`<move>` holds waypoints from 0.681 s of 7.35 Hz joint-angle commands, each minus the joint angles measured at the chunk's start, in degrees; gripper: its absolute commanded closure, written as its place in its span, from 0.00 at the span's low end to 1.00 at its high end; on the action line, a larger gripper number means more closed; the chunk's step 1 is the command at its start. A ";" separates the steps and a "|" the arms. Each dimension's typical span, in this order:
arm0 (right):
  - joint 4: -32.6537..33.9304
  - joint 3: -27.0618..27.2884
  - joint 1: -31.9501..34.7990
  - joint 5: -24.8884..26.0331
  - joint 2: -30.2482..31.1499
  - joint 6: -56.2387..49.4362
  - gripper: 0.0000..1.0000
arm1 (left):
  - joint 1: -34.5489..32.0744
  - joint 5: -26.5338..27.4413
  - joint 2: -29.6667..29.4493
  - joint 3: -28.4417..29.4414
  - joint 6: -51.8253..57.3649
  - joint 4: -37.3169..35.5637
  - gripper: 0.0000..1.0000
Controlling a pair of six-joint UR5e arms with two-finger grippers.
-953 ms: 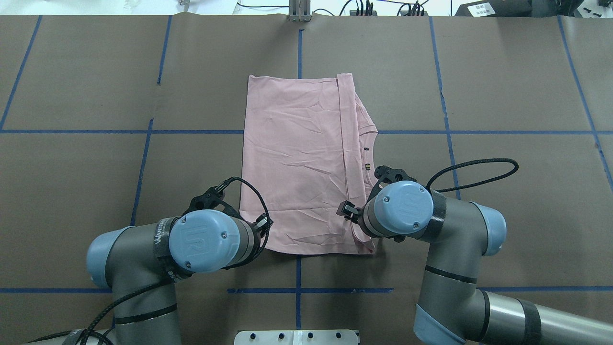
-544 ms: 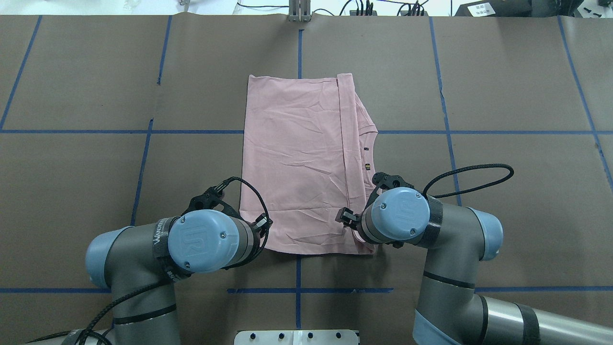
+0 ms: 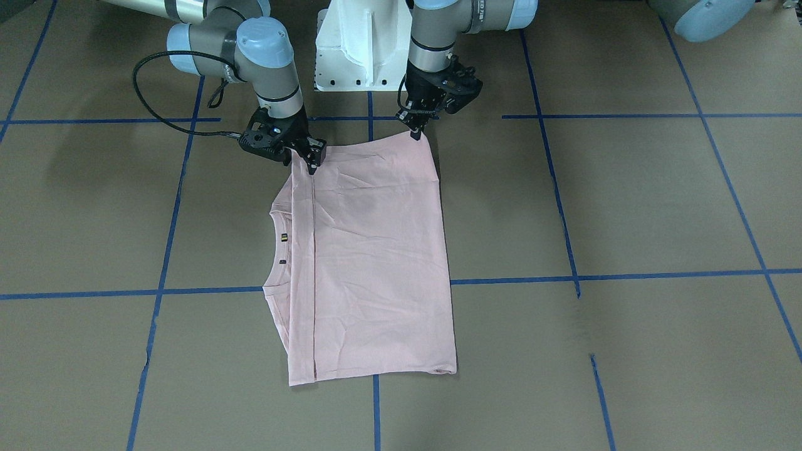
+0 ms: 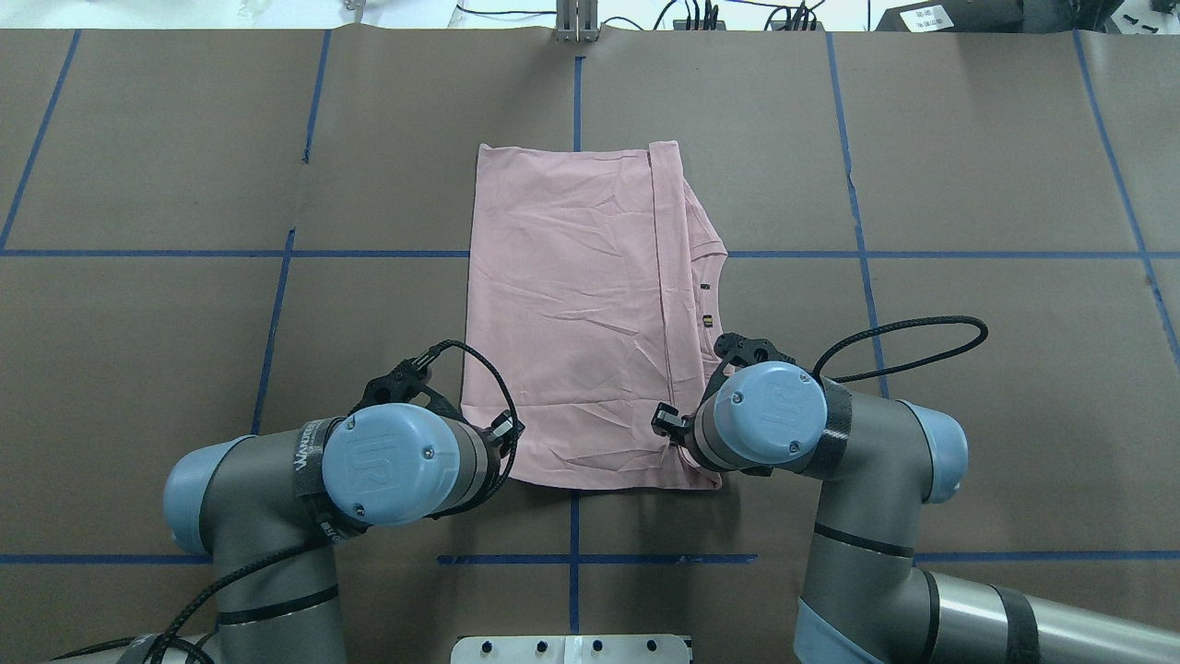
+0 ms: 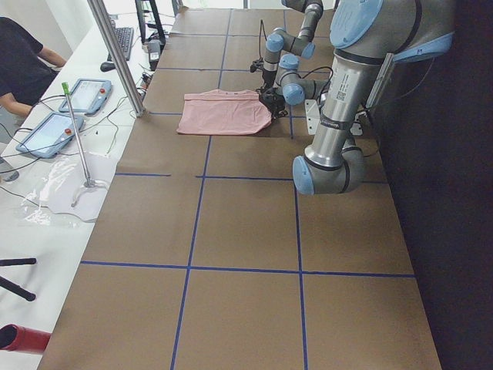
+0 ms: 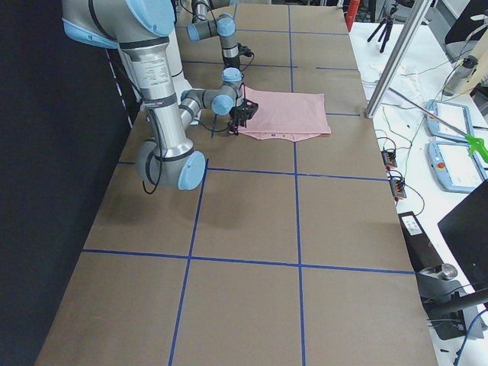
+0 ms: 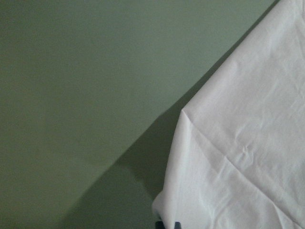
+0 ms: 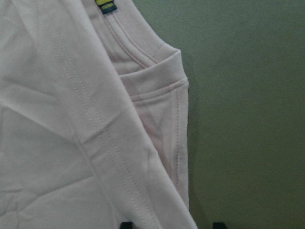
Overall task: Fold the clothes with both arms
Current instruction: 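Move the right gripper to the collar-side near corner and grasp it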
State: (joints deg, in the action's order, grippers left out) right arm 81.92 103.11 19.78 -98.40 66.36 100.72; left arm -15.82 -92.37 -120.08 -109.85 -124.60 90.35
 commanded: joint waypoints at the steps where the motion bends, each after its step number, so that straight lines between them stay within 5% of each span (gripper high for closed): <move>1: 0.00 -0.10 0.00 0.05 -0.53 -0.09 1.00 | 0.00 0.00 0.02 0.07 -0.03 0.00 1.00; 5: -0.09 -0.19 0.17 0.31 -1.33 0.09 1.00 | 0.17 0.00 0.02 0.16 -0.03 0.00 1.00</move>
State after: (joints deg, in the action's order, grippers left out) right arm 81.83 102.99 19.92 -98.26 65.20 100.75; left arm -15.74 -92.37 -120.06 -109.75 -124.63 90.35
